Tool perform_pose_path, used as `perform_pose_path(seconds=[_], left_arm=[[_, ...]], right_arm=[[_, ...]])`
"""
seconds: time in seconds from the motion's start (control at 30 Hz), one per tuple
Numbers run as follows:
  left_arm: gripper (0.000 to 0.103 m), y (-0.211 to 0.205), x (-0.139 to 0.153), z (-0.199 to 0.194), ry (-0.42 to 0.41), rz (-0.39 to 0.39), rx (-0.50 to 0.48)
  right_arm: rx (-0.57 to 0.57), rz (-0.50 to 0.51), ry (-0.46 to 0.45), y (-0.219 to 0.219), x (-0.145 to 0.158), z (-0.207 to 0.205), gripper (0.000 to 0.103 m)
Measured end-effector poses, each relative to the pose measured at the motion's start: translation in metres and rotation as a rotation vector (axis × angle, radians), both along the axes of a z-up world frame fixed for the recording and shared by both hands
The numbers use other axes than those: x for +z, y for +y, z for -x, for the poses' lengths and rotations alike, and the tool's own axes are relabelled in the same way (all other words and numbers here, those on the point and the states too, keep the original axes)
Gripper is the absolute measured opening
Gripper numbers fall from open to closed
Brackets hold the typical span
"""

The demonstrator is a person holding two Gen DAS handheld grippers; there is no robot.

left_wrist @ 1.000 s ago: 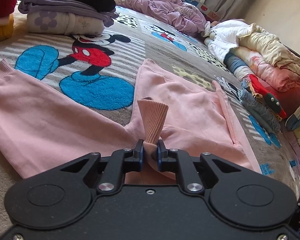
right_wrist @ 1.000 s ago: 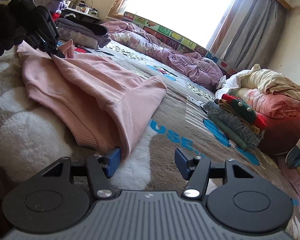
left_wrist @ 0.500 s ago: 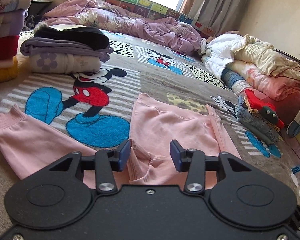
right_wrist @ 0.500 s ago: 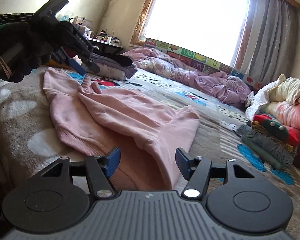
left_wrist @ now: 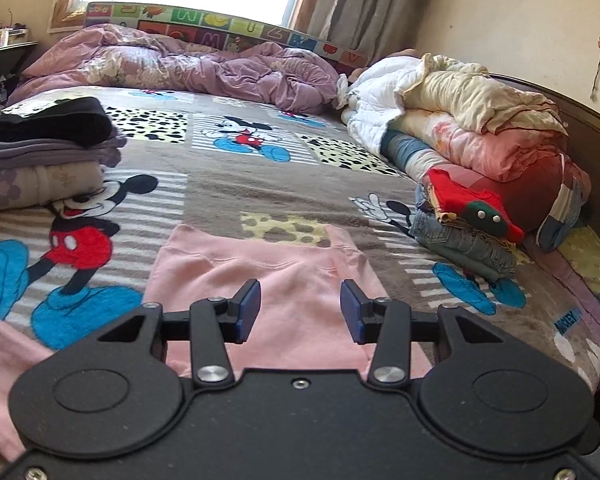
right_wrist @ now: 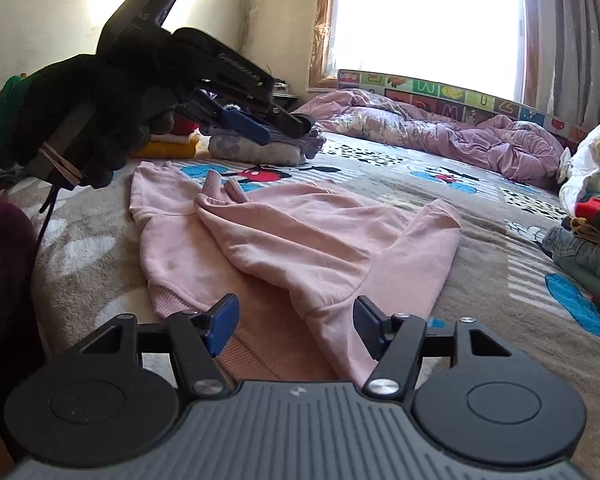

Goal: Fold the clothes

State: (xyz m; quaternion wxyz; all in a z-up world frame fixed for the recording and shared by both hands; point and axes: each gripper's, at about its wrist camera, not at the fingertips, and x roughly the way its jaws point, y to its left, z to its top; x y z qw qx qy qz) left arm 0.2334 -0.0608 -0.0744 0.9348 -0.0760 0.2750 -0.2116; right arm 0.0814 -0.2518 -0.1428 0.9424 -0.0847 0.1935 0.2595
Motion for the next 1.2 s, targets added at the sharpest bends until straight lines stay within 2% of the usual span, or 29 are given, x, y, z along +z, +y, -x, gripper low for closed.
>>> perform_pose_path(seconds=[0.1, 0.17, 0.23, 0.4, 0.5, 0.63, 0.73, 0.83, 0.97, 1.1, 1.2], left_arm=[[0.048, -0.028, -0.001, -0.022, 0.010, -0.032, -0.039], [0.048, -0.049, -0.004, -0.041, 0.033, -0.068, -0.059], [0.048, -0.062, -0.011, -0.062, 0.079, -0.065, -0.073], [0.048, -0.083, -0.028, -0.116, 0.197, -0.010, -0.072], [0.047, -0.088, -0.036, -0.142, 0.255, 0.054, -0.056], [0.034, -0.096, -0.046, -0.162, 0.295, 0.072, -0.050], [0.021, -0.102, -0.052, -0.167, 0.297, 0.029, -0.031], [0.023, -0.117, -0.072, -0.170, 0.295, -0.138, -0.045], [0.024, -0.117, -0.065, -0.165, 0.261, -0.165, -0.041], [0.024, -0.126, -0.045, -0.154, 0.161, -0.204, -0.056], [0.024, -0.139, -0.041, -0.156, 0.139, -0.183, -0.086]], right_arm=[[0.032, -0.035, -0.003, -0.004, 0.005, -0.019, 0.064], [0.058, -0.041, 0.002, -0.004, 0.005, -0.032, 0.066], [0.082, -0.058, 0.032, -0.004, 0.002, -0.042, 0.067], [0.100, -0.114, 0.092, -0.011, 0.001, -0.046, 0.067], [0.096, -0.113, 0.108, -0.016, 0.000, -0.043, 0.068], [0.087, -0.146, 0.154, -0.021, -0.008, -0.046, 0.069], [0.094, -0.150, 0.162, -0.021, -0.009, -0.045, 0.070], [0.095, -0.148, 0.176, -0.018, -0.011, -0.051, 0.071], [0.101, -0.142, 0.179, -0.016, -0.011, -0.053, 0.073], [0.102, -0.150, 0.177, -0.017, -0.011, -0.051, 0.073], [0.103, -0.154, 0.174, -0.018, -0.012, -0.049, 0.073]])
